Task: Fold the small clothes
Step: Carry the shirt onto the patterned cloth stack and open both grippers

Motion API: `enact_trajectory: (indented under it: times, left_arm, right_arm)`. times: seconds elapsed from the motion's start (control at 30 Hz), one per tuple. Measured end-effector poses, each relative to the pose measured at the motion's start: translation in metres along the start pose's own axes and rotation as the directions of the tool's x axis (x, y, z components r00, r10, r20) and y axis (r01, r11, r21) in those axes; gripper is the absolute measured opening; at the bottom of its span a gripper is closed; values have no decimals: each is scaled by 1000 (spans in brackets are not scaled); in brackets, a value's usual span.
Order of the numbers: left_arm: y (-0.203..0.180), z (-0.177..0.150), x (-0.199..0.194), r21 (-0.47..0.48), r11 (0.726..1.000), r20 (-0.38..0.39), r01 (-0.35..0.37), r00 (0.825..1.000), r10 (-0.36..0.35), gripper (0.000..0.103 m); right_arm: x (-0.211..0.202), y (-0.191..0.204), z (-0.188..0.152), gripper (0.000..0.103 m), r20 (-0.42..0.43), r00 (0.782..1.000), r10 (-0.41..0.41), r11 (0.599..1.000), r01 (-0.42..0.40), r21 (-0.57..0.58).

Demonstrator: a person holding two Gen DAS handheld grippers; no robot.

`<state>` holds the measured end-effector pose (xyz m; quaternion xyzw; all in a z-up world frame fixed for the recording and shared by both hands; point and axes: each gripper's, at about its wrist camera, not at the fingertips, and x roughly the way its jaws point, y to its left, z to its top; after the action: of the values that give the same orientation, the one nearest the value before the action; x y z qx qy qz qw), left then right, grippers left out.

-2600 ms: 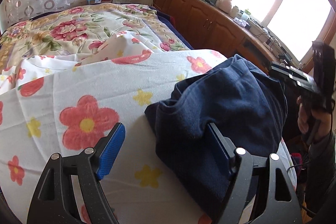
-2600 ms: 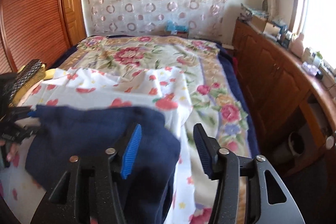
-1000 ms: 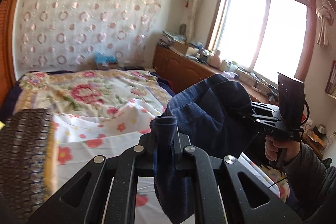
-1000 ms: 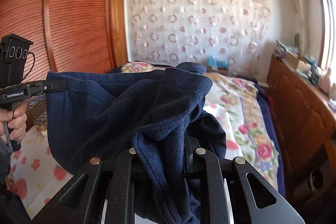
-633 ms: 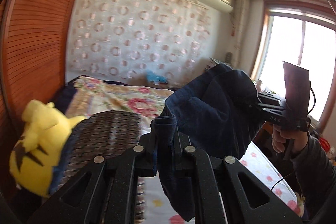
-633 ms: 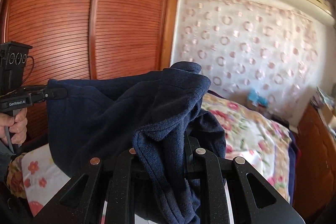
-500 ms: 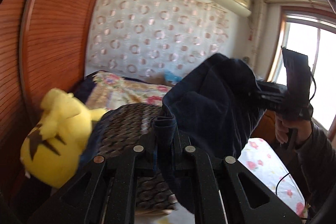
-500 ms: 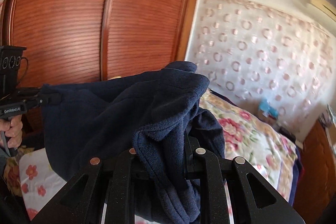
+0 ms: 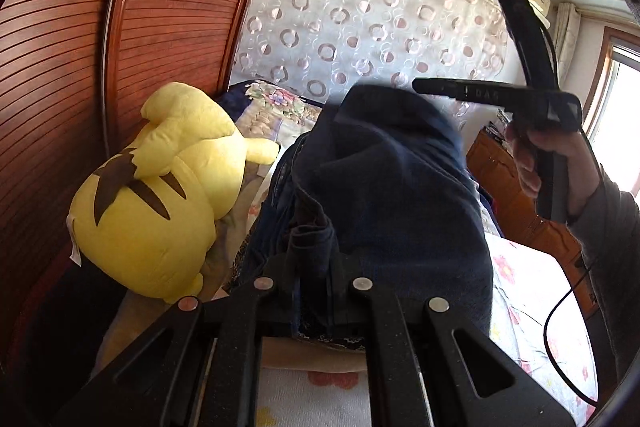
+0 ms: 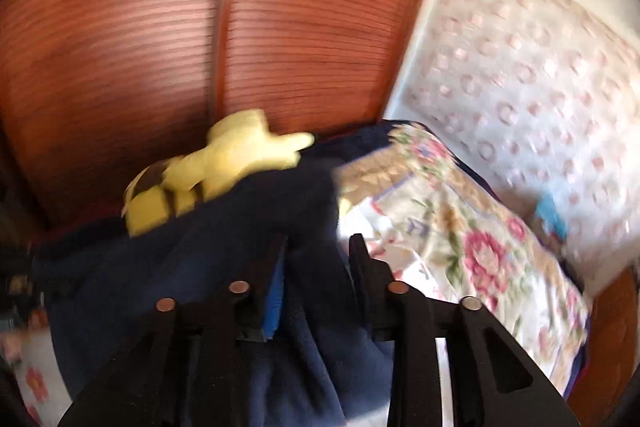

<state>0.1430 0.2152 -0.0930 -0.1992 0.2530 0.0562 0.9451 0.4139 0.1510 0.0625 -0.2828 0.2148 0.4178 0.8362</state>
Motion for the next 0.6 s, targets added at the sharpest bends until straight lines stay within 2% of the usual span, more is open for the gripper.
enact_trajectory:
  times: [0.07, 0.17, 0.2, 0.27, 0.37, 0.43, 0.47, 0.5, 0.53, 0.6]
  left_arm:
    - [2, 2, -1, -4, 1000, -2, -4, 1000, 4, 9]
    - [7, 2, -9, 3, 1000, -6, -3, 1000, 3, 9]
    - [5, 3, -10, 13, 1000, -7, -13, 1000, 13, 10]
    - [3, 4, -10, 35, 999, -12, -37, 999, 37, 15]
    - [-1, 3, -17, 76, 994, 6, -83, 997, 82, 25]
    - [-4, 1, -23, 119, 988, 19, -101, 995, 100, 39]
    - [-6, 0, -27, 133, 986, 25, -101, 995, 99, 41]
    - [-9, -1, -32, 145, 985, 26, -94, 996, 91, 49]
    - [-11, -1, -35, 154, 984, 24, -90, 996, 87, 64]
    - [-18, -3, -44, 173, 982, 29, -71, 997, 67, 83]
  right_arm:
    - [4, -11, 4, 42, 10, 999, -37, 997, 36, 66]
    - [0, -7, -4, 42, 22, 998, -54, 996, 52, 69]
    - [1, -6, -7, 42, 18, 999, -37, 997, 36, 71]
    - [-10, 12, -24, 42, 11, 1000, 0, 996, -1, 84]
    - [-27, 22, -46, 42, 13, 1000, 5, 994, -6, 107]
    - [-43, 25, -64, 42, 19, 1000, 7, 991, -9, 132]
    - [-65, 27, -76, 42, 25, 1000, 8, 989, -12, 146]
    - [-82, 28, -82, 42, 35, 999, 7, 987, -13, 159]
    - [-91, 31, -88, 42, 43, 999, 7, 986, -15, 169]
    - [-112, 35, -103, 42, 58, 998, -1, 981, -10, 193]
